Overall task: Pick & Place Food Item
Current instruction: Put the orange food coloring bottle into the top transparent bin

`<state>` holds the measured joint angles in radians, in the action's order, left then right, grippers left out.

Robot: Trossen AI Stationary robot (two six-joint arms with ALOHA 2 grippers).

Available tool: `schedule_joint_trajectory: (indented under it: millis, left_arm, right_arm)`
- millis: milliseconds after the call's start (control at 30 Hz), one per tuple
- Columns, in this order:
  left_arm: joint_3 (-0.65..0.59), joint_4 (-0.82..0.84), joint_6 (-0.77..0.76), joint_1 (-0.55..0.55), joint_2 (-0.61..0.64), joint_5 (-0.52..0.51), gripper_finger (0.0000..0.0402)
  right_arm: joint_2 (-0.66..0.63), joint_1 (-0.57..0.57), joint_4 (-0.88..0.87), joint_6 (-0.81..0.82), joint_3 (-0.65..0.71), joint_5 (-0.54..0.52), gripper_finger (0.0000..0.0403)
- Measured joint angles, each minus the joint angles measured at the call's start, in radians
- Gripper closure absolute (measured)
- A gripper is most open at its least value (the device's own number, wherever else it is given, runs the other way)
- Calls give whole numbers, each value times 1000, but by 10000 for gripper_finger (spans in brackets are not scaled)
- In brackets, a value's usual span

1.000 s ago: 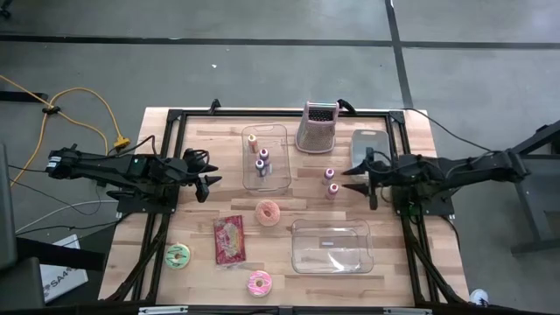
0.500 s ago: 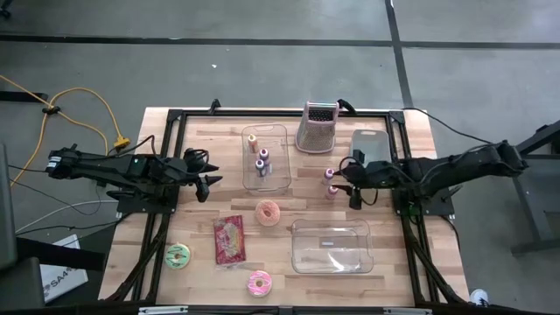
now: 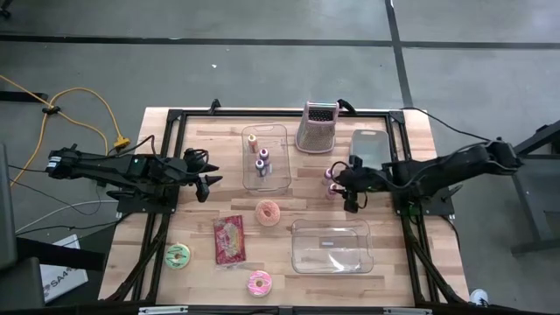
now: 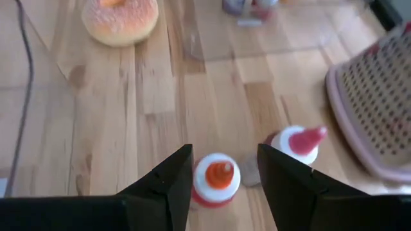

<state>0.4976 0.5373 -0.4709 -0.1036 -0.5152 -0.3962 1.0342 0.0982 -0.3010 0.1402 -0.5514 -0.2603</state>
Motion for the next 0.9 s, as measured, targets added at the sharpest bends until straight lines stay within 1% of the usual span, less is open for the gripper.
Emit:
schedule_joint_trajectory:
  millis: [233, 467, 900]
  left_arm:
    - [0, -1, 0, 0, 0, 0, 228]
    - [0, 0, 0, 0, 0, 0, 228]
    - [0, 0, 0, 0, 0, 0, 228]
  right_arm:
    - [42, 0, -36, 48, 0, 1, 241]
    - [84, 0, -32, 51, 0, 8, 241]
    - [87, 0, -23, 73, 0, 6, 241]
